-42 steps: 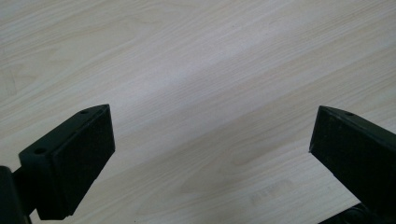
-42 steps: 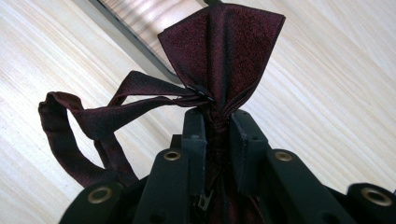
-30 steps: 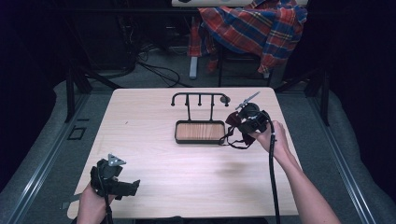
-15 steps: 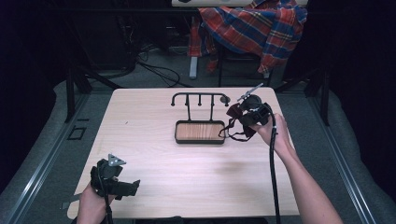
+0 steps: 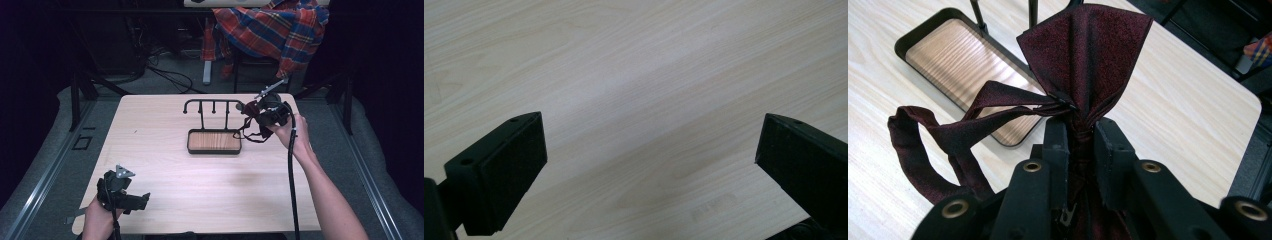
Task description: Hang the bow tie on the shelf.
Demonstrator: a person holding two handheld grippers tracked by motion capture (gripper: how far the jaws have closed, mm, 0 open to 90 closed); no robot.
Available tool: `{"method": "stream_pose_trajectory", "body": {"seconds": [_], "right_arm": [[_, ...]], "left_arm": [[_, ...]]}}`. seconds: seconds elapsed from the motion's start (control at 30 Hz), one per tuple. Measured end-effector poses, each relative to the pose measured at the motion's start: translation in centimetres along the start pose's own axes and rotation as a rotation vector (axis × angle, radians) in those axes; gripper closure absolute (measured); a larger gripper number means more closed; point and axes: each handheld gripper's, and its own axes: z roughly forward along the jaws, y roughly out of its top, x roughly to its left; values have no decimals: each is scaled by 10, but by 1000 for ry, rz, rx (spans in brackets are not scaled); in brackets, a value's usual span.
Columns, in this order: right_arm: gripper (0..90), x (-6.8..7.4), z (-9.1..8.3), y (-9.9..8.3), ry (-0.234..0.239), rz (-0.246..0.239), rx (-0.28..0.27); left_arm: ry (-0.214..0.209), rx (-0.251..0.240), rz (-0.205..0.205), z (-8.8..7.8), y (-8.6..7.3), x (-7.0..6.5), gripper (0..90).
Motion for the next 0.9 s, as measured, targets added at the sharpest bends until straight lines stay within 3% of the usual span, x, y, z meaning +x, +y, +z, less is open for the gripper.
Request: {"method": "stream_pose_trajectory", "body": {"seconds": [0.27, 0.47, 0.9], "right_arm": [[773, 0, 0, 14, -31, -4, -34], [773, -2, 5, 24, -36, 0, -28], [773, -12, 23, 27, -54, 65, -54]], "left_arm": [[2, 3, 3, 0, 0, 0, 1], [1, 3, 3, 0, 0, 0, 1], [1, 3, 4, 0, 0, 0, 1]]}}
